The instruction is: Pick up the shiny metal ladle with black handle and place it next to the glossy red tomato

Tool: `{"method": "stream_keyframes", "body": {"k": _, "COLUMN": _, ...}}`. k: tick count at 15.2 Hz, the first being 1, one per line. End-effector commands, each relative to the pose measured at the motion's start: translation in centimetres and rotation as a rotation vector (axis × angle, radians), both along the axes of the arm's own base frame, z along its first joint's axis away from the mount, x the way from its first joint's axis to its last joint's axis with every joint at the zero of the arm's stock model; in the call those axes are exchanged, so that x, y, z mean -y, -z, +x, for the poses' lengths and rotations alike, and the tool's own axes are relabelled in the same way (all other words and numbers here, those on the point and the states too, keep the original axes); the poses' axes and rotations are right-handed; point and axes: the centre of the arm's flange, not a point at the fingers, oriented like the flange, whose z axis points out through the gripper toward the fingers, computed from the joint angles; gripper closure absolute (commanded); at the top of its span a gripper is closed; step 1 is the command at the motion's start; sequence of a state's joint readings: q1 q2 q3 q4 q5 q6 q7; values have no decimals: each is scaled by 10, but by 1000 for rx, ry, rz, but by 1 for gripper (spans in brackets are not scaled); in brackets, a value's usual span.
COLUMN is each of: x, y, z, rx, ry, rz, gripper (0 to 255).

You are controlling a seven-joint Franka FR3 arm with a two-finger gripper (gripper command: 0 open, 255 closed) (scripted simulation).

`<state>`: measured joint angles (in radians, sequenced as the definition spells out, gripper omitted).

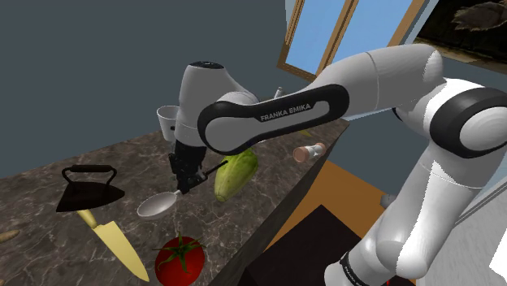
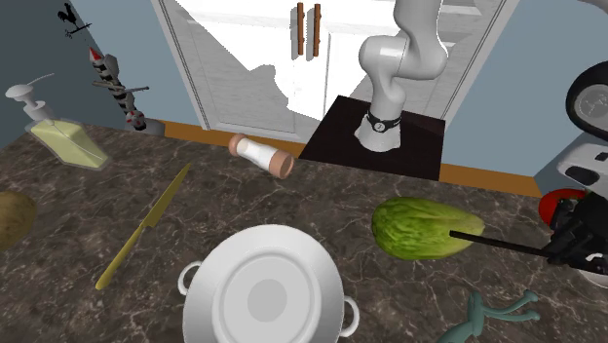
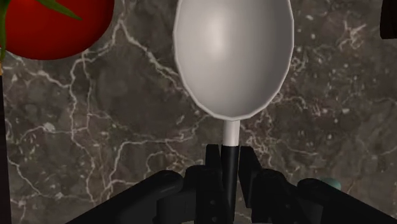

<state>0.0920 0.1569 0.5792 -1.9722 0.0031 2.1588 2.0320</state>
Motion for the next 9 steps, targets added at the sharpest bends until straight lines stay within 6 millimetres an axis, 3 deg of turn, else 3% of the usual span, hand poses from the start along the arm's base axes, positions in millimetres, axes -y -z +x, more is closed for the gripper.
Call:
{"method": "stream_keyframes", "body": {"k": 1, "x": 0, "y": 10, "z": 0, "rx": 0, "ry": 0, "rz": 0, "gripper": 255}}
{"method": "stream_keyframes", "body": {"k": 9, "x": 0, "y": 53, "z": 0, "rx": 0, "ry": 0, "rz": 0, "gripper": 255}}
